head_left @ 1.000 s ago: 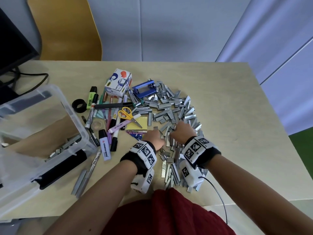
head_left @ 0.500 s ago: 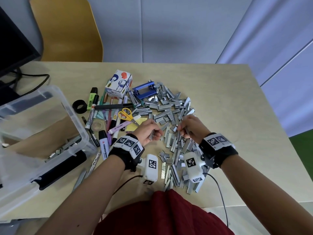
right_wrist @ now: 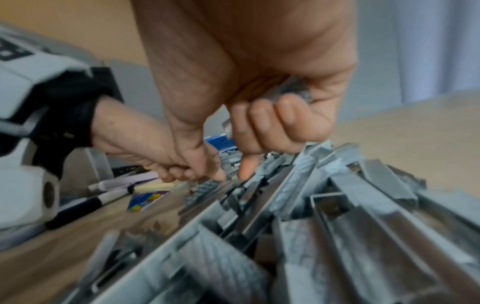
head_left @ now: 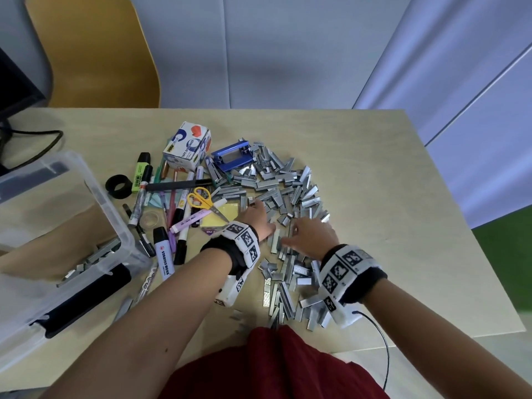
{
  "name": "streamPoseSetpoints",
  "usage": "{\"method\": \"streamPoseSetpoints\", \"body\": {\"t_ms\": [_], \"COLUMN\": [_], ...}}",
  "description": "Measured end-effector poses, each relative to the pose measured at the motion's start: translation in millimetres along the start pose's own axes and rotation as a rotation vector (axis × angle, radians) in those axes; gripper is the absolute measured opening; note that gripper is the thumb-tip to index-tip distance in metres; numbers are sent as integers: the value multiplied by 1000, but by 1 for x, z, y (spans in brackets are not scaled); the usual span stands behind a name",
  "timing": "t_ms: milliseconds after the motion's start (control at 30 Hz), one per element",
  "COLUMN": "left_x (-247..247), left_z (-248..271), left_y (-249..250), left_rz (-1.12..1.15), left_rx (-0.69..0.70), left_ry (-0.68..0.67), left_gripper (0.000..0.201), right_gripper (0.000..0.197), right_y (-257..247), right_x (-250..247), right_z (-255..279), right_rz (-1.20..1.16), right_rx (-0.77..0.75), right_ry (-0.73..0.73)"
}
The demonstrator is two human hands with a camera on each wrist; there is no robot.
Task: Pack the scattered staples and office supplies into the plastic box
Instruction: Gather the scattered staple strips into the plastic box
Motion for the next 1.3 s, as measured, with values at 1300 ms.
{"method": "streamPoseSetpoints", "body": {"t_ms": [1300], "left_x": [-2], "left_z": [-9], "left_y": [-18], "left_rz": [-517], "left_rx": [298], "left_ry": [132], "left_gripper": [35], "right_gripper": [37], "right_y": [-44], "right_x": [23], "right_z": [11], "right_rz": [286], "right_rx": [-122], "right_ry": [62]}}
Point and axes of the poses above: each hand's wrist, its own z-axis away from the middle knuckle, its own x-axis out of the palm, y = z × x, the point moved 1 cm from there along -z, towards the middle knuckle, and after that the axes turned 2 degrees about -z, right-handed, at the moved point
